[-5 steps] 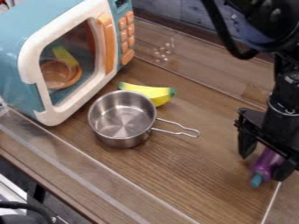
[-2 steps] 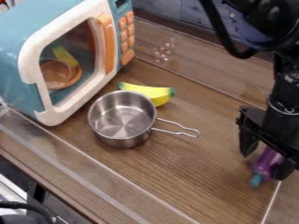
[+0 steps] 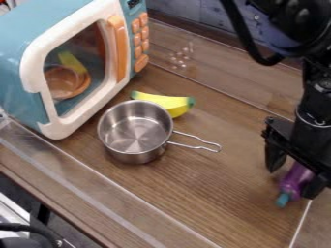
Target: Put the eggplant in the silver pot
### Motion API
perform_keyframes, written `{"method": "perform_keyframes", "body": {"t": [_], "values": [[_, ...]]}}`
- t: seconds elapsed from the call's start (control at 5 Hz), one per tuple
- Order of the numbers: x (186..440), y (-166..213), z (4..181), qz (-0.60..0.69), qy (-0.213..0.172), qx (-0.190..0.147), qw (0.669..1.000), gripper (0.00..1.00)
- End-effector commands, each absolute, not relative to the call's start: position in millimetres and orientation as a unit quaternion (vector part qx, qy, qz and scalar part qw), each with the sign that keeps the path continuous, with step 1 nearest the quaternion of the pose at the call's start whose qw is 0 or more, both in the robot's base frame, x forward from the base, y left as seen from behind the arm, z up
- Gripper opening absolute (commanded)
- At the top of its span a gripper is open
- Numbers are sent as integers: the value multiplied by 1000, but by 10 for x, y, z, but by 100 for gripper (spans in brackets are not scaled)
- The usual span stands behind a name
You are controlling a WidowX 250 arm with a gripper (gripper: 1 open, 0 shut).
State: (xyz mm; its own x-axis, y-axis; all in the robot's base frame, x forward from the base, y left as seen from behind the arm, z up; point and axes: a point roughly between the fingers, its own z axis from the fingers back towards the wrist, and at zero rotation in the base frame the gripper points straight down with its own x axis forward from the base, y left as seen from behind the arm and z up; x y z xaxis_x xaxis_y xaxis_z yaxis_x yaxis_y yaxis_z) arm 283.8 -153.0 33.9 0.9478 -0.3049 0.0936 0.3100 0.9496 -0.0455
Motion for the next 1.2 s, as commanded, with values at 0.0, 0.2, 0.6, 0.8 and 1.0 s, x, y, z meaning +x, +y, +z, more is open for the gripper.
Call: {"method": "perform_keyframes", "body": {"t": [0.0,0.2,0.6,0.8,1.0], "values": [[2895,-1546,556,-152,-75,-43,985,0],[2844,-1433,840,-140,-85,-44,985,0],[2542,-426,1448,11,-104,-32,994,0],[2340,75,1387,75,-97,-27,992,0],[2210,364,1300,75,-90,-20,993,0]]}}
